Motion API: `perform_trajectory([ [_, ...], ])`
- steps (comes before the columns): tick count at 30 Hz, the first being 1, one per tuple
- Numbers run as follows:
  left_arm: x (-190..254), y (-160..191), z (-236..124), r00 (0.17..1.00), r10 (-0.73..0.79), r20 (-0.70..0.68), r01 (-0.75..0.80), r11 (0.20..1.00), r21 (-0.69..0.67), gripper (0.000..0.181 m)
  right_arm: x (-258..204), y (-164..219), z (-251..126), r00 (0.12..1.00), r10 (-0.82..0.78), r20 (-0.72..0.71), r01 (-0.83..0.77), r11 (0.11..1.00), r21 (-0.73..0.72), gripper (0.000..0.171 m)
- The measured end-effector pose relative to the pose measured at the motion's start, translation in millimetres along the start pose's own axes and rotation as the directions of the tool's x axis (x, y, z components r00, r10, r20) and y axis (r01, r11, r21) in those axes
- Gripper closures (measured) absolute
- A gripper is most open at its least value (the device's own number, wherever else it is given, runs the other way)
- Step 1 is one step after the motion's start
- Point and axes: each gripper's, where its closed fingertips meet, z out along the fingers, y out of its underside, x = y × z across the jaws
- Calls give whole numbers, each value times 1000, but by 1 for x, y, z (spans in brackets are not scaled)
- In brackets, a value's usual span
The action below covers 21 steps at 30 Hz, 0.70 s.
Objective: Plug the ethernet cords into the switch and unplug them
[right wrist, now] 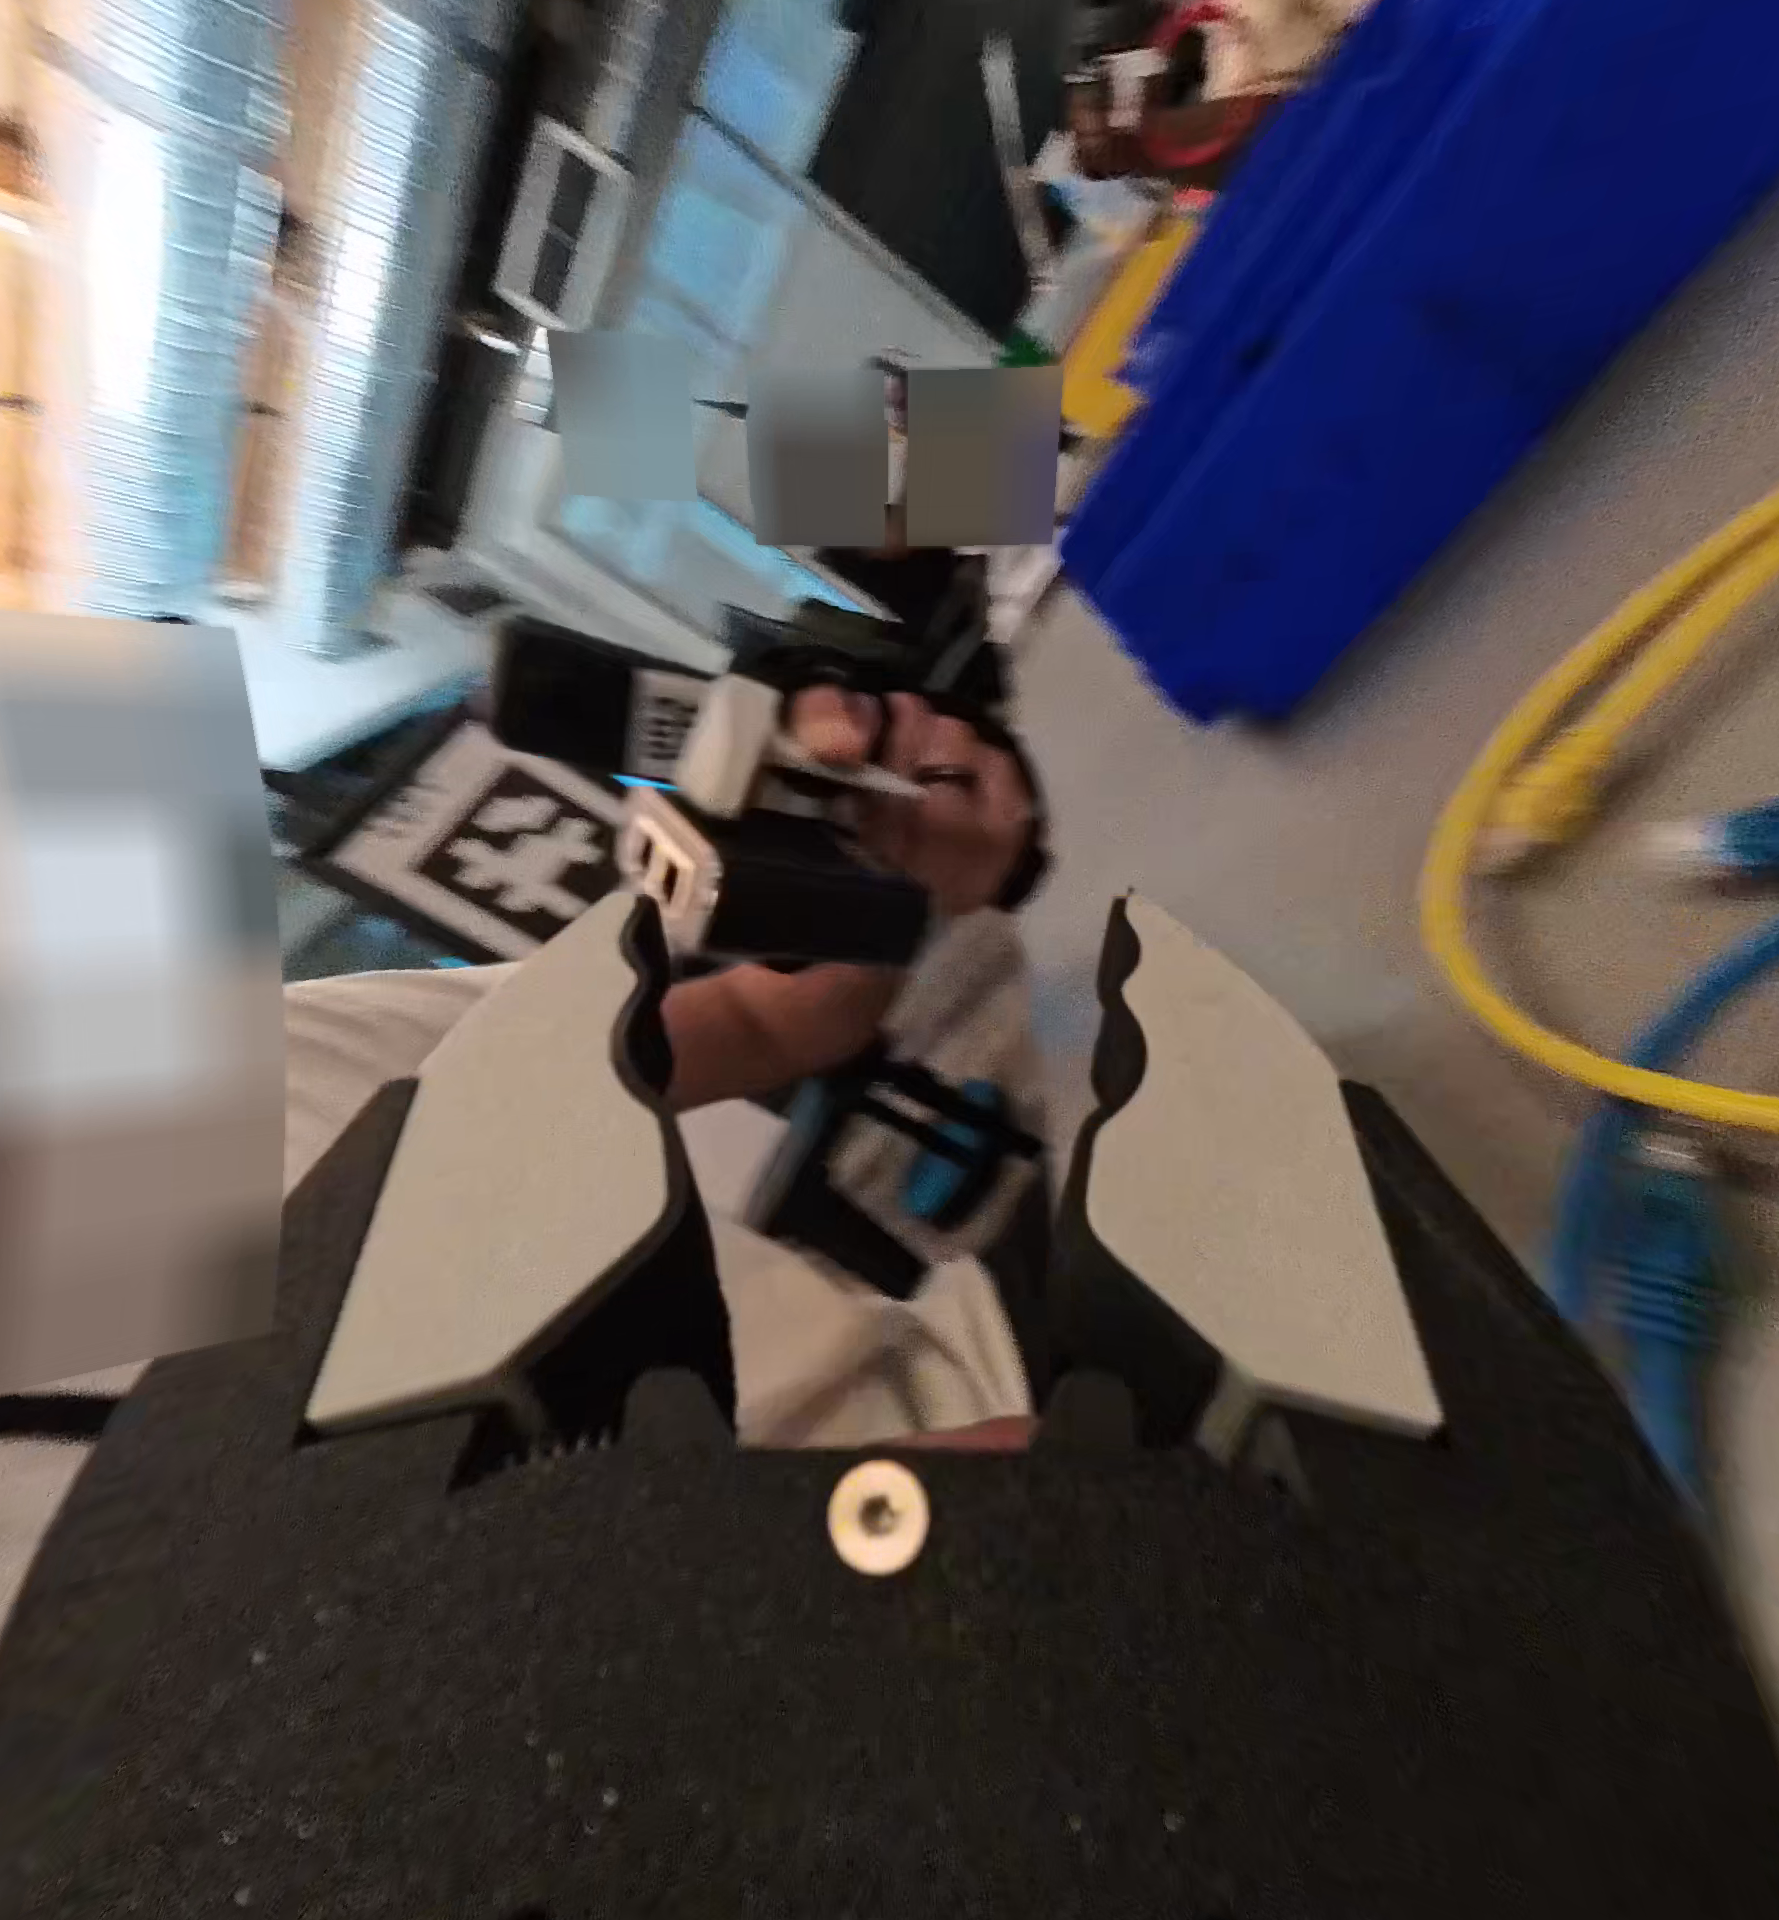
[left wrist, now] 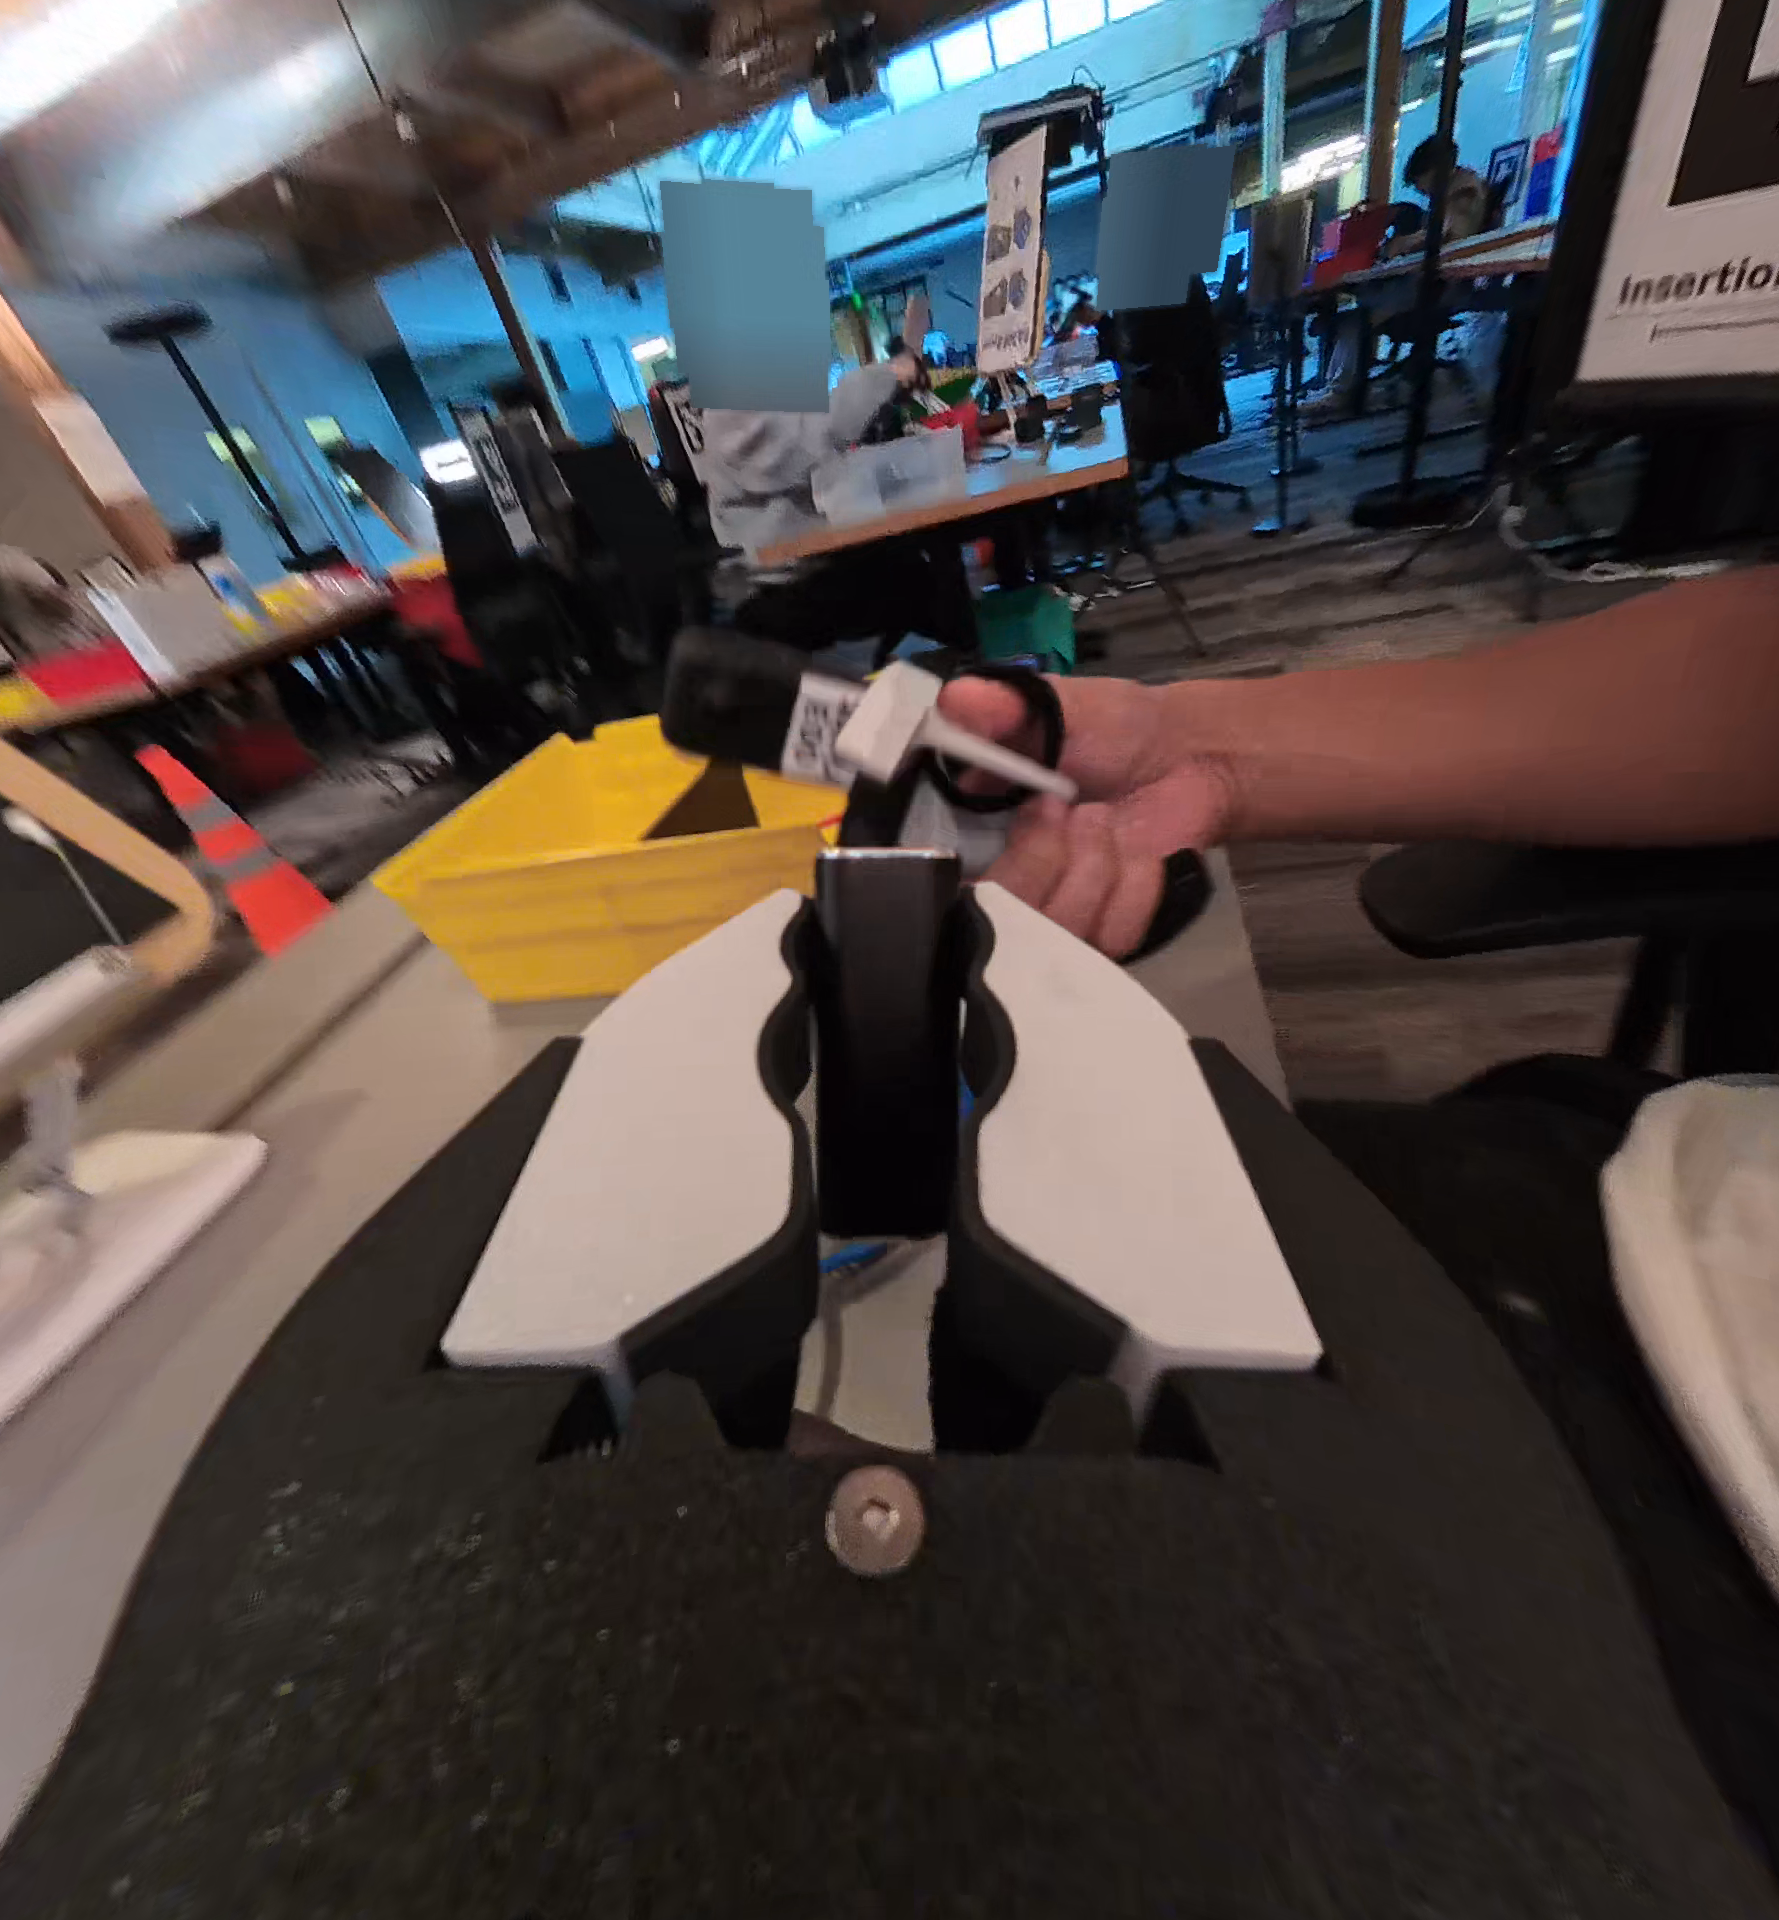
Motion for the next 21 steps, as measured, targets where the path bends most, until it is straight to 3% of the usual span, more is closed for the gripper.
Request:
perform_trajectory([
  [2,5,-4,3,996,86,12,-86,996,1,157,-32,12,13,945,165,281,-162,986,-36,83],
  [4,11,-1,8,991,131,11,-131,991,-14,157,-31,28,30,918,245,311,-224,969,-104,80],
  [7,13,4,10,989,146,29,-146,989,-19,157,-33,40,44,907,262,329,-217,962,-167,98],
  [9,9,12,8,992,116,47,-112,991,-73,155,-22,36,44,954,171,245,-143,982,-125,99],
  [12,-1,18,-3,989,-12,149,25,996,-88,134,-12,16,29,996,8,85,-2,997,-73,99],
  [14,-3,29,-15,965,-154,211,173,982,-75,135,-13,-13,5,981,-154,-118,149,987,-55,99],
  [16,2,45,-27,929,-283,239,305,951,-59,142,-15,-56,-38,835,-384,-394,363,923,-129,98],
  [18,10,65,-35,894,-371,250,398,915,-66,146,3,-118,-115,500,-491,-714,455,850,-265,99],
  [20,15,83,-40,872,-409,269,447,890,-97,150,41,-170,-206,160,-473,-866,332,852,-404,99],
  [21,16,89,-40,868,-412,276,457,881,-120,151,67,-186,-242,69,-470,-880,215,868,-447,99],
])
